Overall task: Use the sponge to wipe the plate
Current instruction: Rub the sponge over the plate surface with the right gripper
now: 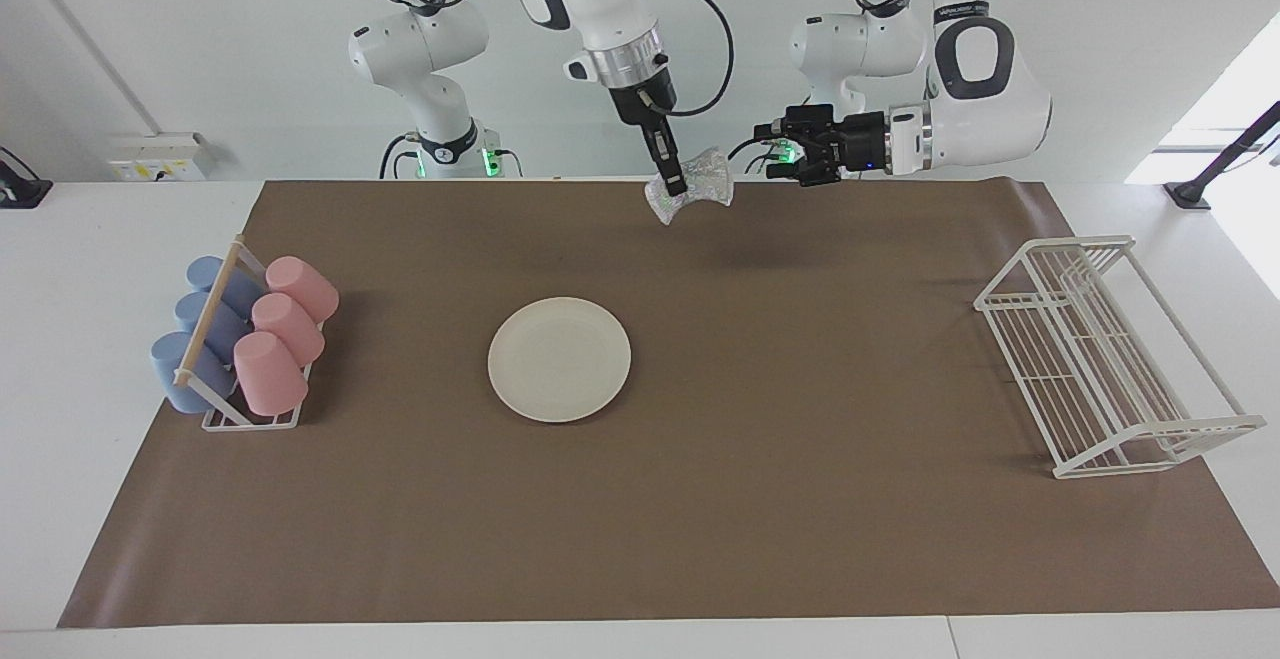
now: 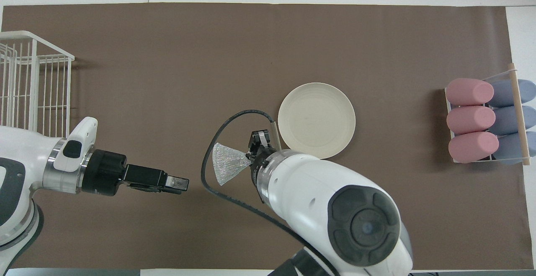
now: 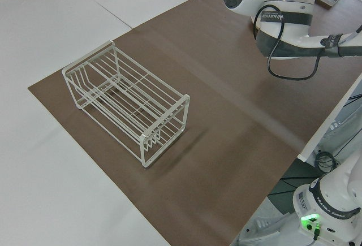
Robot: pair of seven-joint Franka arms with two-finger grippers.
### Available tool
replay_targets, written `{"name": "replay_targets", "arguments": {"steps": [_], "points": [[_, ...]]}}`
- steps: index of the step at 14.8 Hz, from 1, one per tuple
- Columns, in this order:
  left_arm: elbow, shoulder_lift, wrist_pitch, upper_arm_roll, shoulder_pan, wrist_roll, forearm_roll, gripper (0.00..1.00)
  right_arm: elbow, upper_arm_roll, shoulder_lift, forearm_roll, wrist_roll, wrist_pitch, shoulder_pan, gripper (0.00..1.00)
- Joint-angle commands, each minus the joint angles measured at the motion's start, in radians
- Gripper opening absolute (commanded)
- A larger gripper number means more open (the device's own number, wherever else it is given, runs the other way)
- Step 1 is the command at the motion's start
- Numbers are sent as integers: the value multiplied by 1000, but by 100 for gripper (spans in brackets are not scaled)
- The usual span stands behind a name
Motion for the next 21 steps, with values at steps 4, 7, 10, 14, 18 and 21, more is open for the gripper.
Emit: {"name": "replay_targets", "arguments": {"steps": [4,7,10,14,18,21], "points": [[92,7,-42,-2,46,-73,205,100,-177,9,182,14,-305,386,-113,0],[170,29,-39,-3,44,-157,349,100,-188,9,252,14,-368,426,-126,0],[212,47,-39,-3,44,-171,454,100,-198,9,288,14,-462,432,-170,0],[307,72,-41,-5,31,-242,647,100,-248,9,309,14,-691,484,-273,0],[394,79,-83,-7,29,-250,797,100,-256,9,309,15,-769,484,-296,0],[428,78,-104,-16,26,-248,916,100,-254,11,314,21,-665,487,-241,0]]}}
